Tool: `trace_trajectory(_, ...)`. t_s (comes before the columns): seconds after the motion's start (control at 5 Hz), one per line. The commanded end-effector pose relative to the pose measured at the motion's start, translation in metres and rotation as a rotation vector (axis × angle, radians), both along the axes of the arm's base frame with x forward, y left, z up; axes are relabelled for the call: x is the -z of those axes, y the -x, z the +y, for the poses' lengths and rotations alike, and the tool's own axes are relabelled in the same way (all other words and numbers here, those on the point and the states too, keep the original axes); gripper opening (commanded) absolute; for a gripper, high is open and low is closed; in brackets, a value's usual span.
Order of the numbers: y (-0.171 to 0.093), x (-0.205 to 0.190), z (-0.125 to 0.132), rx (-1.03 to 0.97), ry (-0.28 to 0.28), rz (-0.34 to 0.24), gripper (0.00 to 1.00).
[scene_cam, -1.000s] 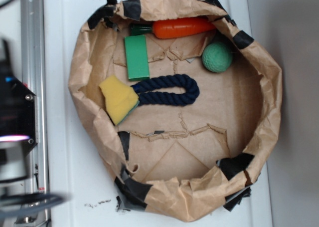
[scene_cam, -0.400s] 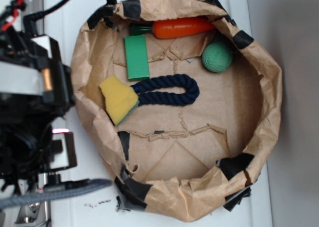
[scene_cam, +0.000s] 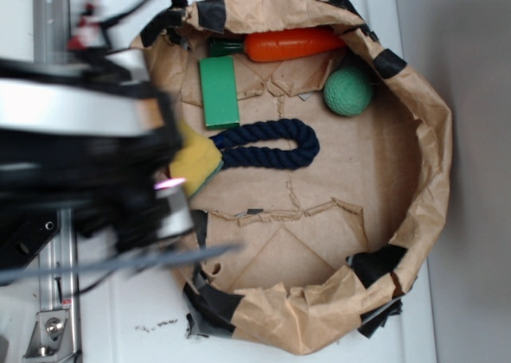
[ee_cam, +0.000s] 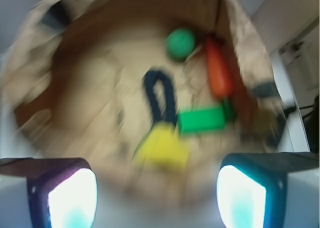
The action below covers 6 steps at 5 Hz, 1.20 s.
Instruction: Grab the green ball.
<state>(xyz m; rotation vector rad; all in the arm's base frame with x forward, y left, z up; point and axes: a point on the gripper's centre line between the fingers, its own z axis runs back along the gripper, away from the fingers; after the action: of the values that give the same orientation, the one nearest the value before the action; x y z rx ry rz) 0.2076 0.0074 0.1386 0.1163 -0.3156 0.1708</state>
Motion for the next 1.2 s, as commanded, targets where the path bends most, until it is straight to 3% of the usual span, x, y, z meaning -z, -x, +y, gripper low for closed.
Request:
trace_trajectory(0.0,-0.043,0.030,0.008,0.009,-0.005,-0.176,1.00)
trace_trajectory(0.2,-0.058,0.051,0.010,0.025,-0.015,-0.142,1.00)
trace_trajectory(0.6,-0.090,0.055,0.041,-0.025,-0.011,-0.097,1.00)
trace_trajectory(1.0,-0.095,0.073,0.057,0.050,-0.109,-0.048,1.00)
